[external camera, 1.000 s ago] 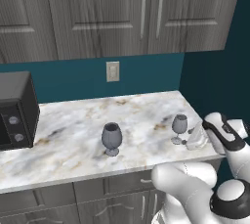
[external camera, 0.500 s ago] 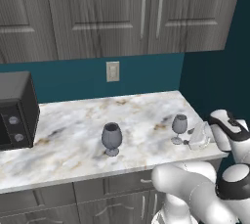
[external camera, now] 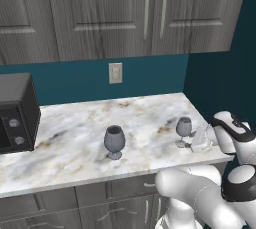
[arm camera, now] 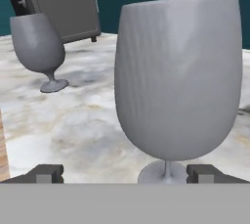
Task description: Retrieve the wine glasses from the counter and place one next to each plate.
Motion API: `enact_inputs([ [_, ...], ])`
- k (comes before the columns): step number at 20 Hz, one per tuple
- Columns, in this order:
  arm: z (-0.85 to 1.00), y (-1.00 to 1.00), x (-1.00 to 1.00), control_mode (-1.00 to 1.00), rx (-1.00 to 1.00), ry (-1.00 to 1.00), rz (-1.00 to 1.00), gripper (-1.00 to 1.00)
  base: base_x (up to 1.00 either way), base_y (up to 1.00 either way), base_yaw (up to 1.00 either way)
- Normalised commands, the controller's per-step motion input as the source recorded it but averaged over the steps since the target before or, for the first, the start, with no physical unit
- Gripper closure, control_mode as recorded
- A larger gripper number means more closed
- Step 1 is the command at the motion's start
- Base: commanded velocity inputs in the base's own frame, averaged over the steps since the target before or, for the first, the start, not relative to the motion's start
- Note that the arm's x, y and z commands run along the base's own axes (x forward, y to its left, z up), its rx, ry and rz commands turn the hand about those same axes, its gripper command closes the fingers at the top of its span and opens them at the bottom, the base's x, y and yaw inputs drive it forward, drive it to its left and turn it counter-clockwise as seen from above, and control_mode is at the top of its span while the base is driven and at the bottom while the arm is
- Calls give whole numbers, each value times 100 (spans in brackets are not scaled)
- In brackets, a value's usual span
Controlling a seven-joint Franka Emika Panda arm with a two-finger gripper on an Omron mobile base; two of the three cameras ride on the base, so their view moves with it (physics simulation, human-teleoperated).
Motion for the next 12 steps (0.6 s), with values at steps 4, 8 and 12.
enact_inputs([
  [4, -3, 3, 1, -100, 0, 0, 0, -100, 0, 0, 0],
  [8, -4, 9, 1, -100, 0, 0, 0, -100, 0, 0, 0],
  [12, -6, 0, 0, -100, 4, 0, 0, -100, 0, 0, 0],
])
